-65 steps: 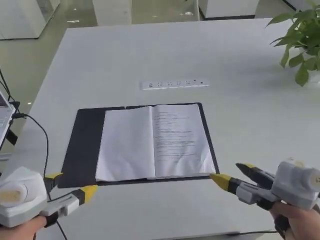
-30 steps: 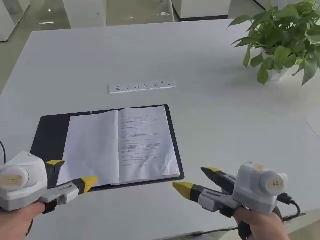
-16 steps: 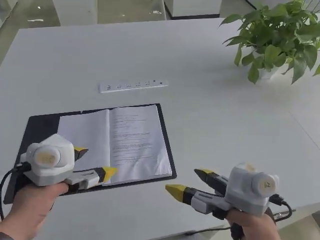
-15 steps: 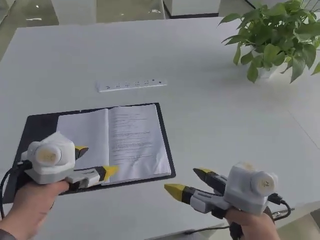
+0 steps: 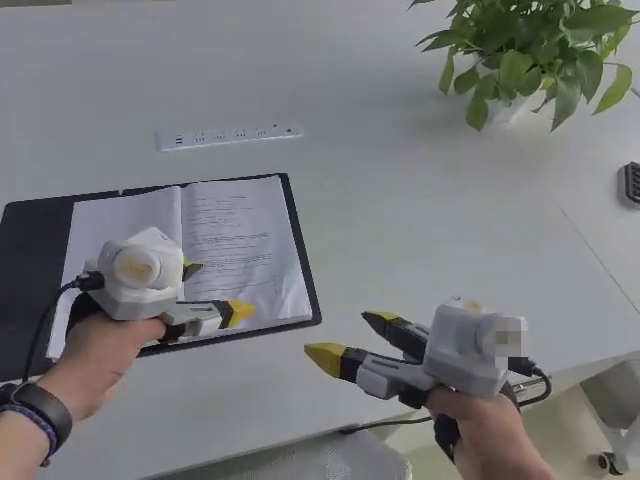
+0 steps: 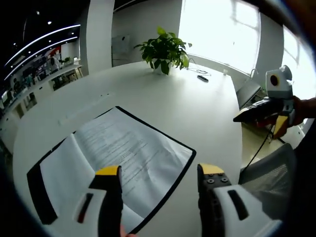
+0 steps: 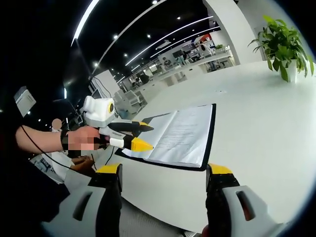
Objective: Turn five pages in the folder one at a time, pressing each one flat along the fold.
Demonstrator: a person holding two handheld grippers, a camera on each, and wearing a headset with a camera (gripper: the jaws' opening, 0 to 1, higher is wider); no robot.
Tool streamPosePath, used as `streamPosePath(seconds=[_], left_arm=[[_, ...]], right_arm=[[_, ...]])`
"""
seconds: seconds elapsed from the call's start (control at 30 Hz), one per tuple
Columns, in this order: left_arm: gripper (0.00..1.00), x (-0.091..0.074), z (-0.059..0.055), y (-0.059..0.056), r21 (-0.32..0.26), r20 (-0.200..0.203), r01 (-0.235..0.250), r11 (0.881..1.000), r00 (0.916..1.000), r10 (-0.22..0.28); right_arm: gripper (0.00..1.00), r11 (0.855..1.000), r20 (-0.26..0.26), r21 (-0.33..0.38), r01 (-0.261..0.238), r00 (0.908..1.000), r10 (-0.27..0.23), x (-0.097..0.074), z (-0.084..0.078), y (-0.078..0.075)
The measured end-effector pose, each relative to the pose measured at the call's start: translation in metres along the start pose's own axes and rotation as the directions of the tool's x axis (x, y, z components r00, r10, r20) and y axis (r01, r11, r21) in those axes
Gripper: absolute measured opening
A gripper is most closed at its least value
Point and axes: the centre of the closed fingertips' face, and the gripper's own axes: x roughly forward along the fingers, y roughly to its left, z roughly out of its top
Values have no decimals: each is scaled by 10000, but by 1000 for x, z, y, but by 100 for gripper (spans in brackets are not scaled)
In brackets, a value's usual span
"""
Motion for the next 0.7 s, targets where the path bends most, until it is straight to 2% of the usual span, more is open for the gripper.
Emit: streamPosePath(seconds=[0.17, 0.33, 0.53, 0.7], left_arm=[[59, 18, 0, -2, 169, -199, -3, 9999, 9998, 6], [59, 37, 2, -6, 75, -274, 181, 9998, 9995, -179], [58, 56, 3, -3, -310, -221, 140, 9994, 9996, -147], [57, 75, -4, -2, -443, -385, 125, 9989, 9992, -142]], right_arm=[[68, 9999, -61, 85, 70, 10000, -69, -1, -3, -2], [67, 9998, -91, 197, 92, 9999, -90, -2, -4, -6], [67, 9986, -100, 501, 161, 9998, -156, -4, -5, -13], [67, 9979, -156, 613, 219, 9997, -210, -3, -7, -15]])
